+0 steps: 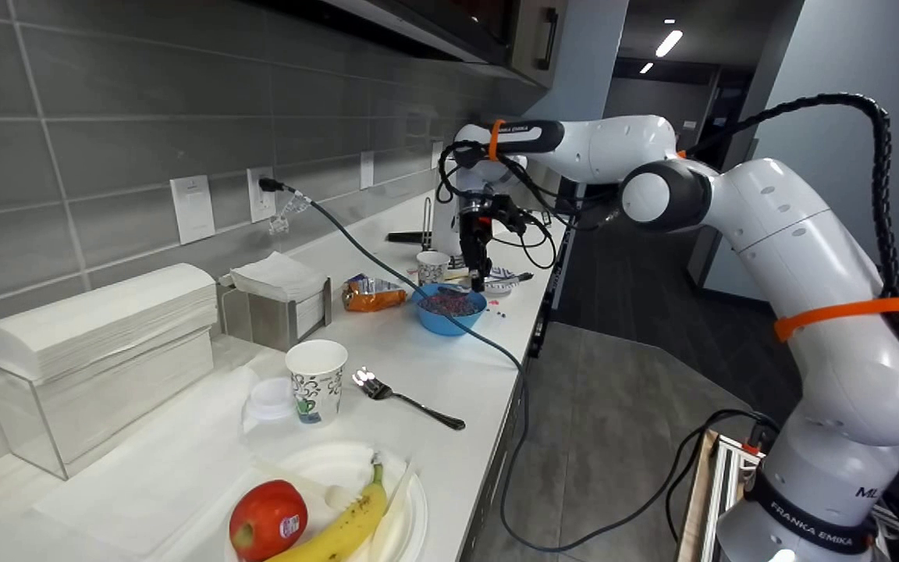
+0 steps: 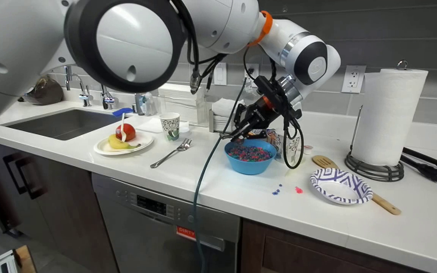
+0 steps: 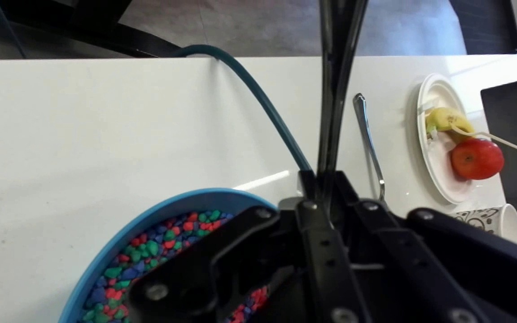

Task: Remove the spoon from the blue bowl

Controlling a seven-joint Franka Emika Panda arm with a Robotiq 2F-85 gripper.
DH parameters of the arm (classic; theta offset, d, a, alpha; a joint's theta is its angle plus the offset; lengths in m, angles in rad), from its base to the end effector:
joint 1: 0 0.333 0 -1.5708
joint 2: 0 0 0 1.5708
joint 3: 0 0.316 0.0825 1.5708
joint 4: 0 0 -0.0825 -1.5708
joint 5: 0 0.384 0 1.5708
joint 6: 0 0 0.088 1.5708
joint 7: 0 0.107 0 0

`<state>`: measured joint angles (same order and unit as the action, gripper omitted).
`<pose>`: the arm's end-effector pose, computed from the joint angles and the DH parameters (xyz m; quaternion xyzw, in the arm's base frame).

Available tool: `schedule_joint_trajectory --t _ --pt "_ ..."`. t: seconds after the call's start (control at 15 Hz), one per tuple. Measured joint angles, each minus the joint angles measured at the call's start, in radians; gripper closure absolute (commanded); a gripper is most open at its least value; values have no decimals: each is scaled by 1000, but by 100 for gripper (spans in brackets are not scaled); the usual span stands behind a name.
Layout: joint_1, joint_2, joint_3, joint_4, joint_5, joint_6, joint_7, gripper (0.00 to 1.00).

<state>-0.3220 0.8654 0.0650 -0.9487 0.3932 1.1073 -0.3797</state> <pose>0.6741 -0.1400 0.3374 -0.9126 -0.0756 0.2499 0.3147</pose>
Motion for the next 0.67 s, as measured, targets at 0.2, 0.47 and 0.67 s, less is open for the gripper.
schedule_joint_trajectory --t 0.2,0.47,0.67 --pt "-28 33 12 47 31 -31 -22 97" --pt "-53 76 33 103 64 -39 -60 97" --pt "-68 105 54 132 86 -42 -91 97"
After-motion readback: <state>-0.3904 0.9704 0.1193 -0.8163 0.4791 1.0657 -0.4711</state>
